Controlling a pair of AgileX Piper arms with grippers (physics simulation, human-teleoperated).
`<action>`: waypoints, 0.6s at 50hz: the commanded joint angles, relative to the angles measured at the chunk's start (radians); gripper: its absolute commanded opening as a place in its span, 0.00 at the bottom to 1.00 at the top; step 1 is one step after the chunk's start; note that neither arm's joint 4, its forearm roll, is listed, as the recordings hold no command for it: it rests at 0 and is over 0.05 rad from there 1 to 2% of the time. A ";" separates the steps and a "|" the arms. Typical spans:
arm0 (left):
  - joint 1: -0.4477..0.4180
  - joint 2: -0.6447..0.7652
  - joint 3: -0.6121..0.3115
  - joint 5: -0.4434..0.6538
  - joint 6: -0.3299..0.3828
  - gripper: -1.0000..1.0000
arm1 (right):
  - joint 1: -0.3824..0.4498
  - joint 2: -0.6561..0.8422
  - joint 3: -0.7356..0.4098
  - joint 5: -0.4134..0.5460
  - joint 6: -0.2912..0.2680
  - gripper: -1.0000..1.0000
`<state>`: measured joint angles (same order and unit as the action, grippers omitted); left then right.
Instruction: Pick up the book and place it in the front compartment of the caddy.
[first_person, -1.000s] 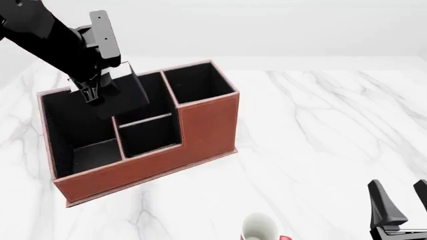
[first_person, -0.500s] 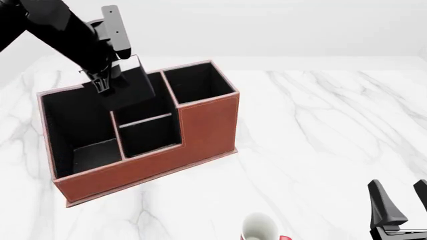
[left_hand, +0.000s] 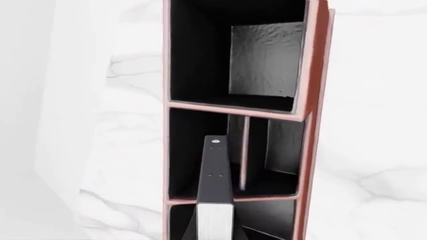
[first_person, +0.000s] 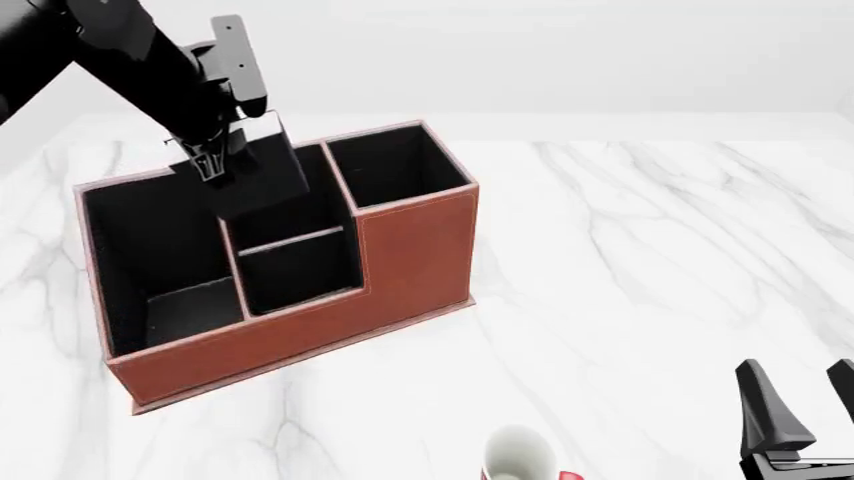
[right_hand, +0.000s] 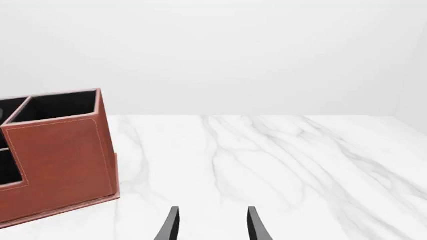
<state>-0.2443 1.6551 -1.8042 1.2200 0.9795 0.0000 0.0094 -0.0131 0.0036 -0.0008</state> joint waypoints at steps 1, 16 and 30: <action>0.001 0.022 -0.029 0.000 0.016 0.00 | 0.000 -0.001 0.001 0.000 0.000 1.00; -0.001 0.064 -0.056 0.000 0.008 0.00 | 0.000 -0.001 0.001 0.000 0.000 1.00; 0.003 0.088 -0.048 0.000 0.014 0.00 | 0.000 0.000 0.001 0.000 0.001 1.00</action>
<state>-0.2432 1.7315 -1.8458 1.2200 0.9745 -0.0001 0.0095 -0.0131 0.0036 -0.0008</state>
